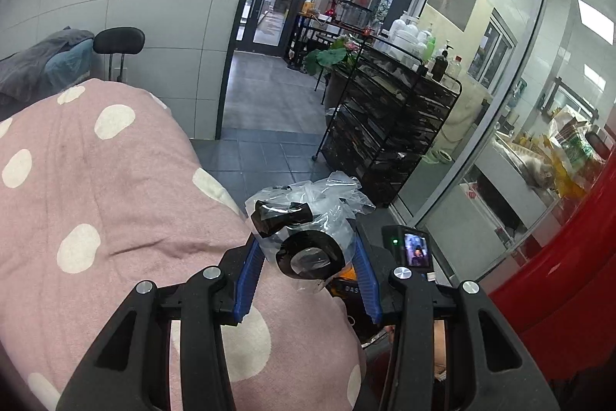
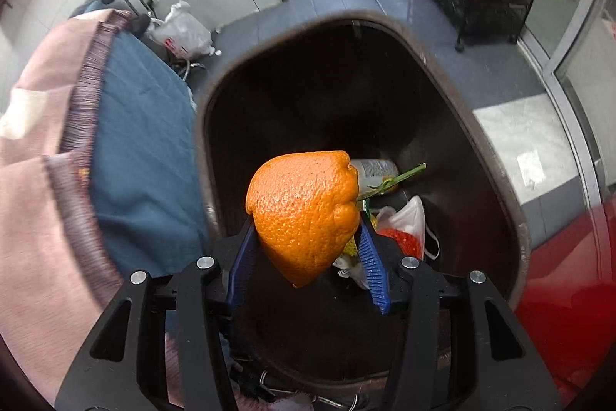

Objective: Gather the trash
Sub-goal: 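Carry the orange to the bin and release it with the right tool, then lower the clear plastic bag into the bin and open the left tool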

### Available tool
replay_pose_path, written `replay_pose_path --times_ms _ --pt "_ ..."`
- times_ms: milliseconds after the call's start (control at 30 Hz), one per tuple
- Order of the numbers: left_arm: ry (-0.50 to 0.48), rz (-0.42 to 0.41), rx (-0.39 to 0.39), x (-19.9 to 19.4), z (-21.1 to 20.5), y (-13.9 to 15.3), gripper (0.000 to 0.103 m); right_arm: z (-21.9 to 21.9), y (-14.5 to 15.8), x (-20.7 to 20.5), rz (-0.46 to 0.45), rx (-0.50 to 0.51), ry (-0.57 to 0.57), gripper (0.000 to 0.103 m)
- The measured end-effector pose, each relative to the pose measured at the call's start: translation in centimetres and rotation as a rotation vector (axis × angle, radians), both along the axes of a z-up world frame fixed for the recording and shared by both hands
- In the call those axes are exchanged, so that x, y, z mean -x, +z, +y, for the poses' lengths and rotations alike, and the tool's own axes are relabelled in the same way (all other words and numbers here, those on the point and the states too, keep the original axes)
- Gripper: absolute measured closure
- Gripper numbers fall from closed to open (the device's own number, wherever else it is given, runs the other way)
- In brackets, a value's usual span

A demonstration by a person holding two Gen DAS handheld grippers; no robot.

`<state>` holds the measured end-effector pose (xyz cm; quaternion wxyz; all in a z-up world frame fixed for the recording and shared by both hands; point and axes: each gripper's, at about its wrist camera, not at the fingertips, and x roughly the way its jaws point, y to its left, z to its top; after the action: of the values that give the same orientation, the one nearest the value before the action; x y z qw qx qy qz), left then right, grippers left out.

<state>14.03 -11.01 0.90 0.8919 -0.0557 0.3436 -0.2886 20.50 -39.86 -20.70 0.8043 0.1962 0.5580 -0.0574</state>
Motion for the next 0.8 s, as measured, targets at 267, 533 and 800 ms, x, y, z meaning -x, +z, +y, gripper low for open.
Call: replay_pose_path --times_ms 267,533,800 --pt "-0.04 0.018 -0.004 -0.2 -1.2 -0.6 0.059 0.2 0.2 1.5 -0.024 0.006 -0.026 0.027" --pt "-0.124 0.012 -0.033 -0.2 -4.1 -0.6 0.059 -0.7 3.6 4.1 -0.106 0.073 -0.073 0.021" --pt "-0.203 0.084 -0.06 -1.3 -8.2 -2.8 0.059 -3.2 6.0 5.6 -0.161 0.083 -0.144 0.021"
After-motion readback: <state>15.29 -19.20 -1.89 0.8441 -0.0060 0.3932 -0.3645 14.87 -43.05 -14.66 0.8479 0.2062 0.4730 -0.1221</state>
